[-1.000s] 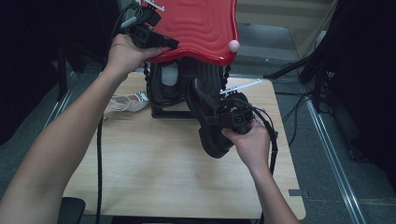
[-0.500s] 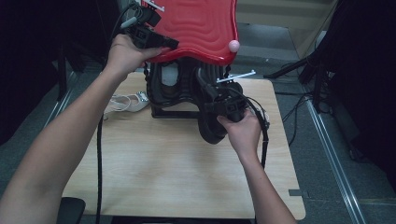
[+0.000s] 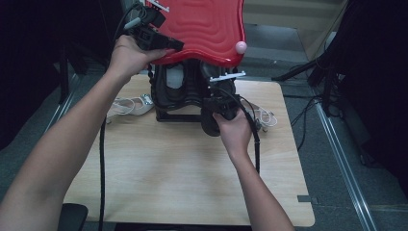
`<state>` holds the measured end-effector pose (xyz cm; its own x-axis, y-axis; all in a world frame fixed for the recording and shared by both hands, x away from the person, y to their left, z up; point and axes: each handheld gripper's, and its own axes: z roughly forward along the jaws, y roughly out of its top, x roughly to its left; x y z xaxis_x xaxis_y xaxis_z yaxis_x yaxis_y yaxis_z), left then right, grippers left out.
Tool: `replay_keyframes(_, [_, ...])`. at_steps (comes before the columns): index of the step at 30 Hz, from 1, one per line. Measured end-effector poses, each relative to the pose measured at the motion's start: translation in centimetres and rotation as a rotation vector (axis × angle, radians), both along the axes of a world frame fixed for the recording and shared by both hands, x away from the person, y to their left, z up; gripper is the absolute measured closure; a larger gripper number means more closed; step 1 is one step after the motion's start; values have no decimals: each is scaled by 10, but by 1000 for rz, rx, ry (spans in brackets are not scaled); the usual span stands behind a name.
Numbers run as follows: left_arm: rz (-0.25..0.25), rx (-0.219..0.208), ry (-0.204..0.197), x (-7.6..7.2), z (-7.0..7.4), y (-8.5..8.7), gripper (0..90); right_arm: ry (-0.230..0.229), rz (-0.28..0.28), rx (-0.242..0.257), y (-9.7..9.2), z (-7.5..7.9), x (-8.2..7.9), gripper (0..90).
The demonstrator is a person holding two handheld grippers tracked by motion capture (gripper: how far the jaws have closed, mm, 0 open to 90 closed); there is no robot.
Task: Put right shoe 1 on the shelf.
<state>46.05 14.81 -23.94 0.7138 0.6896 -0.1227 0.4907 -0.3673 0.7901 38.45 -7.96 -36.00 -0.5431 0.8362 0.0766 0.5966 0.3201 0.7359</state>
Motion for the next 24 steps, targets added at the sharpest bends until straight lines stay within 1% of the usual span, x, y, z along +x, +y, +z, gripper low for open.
replay_keyframes(3, [0, -1, -2, 0, 0, 0, 900, -22, -1, -9, 8, -6, 1, 870])
replay_keyframes(4, [-1, 0, -2, 0, 0, 0, 900, -19, 0, 0, 10, -8, 2, 870])
replay_keyframes(5, [-2, -3, 0, 0, 0, 0, 900, -18, 6, -1, 14, -10, 3, 868])
replay_keyframes(6, [-2, -3, 0, 0, 0, 1, 900, -31, 6, -9, 16, -12, 4, 867])
replay_keyframes(8, [-2, -4, 0, 0, 0, 1, 900, -36, -2, -9, 20, -14, 8, 868])
replay_keyframes(10, [-4, -3, 0, 0, 0, 1, 900, -42, -8, 1, 22, -15, 12, 868])
replay_keyframes(12, [-7, -4, 1, 0, 0, 1, 900, -36, -11, 25, 22, -16, 16, 867])
replay_keyframes(15, [-7, -6, 1, 0, 0, 2, 900, -36, -17, 46, 22, -17, 22, 864])
replay_keyframes(18, [-6, -8, 2, 0, 0, 2, 900, -36, -21, 51, 22, -21, 28, 861])
replay_keyframes(21, [-8, -7, 3, 0, 0, 2, 900, -45, -36, 60, 22, -24, 31, 861])
replay_keyframes(22, [-8, -8, 3, 0, 0, 2, 900, -63, -43, 71, 21, -24, 32, 858])
replay_keyframes(24, [-7, -13, 3, 0, 0, 2, 900, -65, -44, 86, 21, -24, 34, 849])
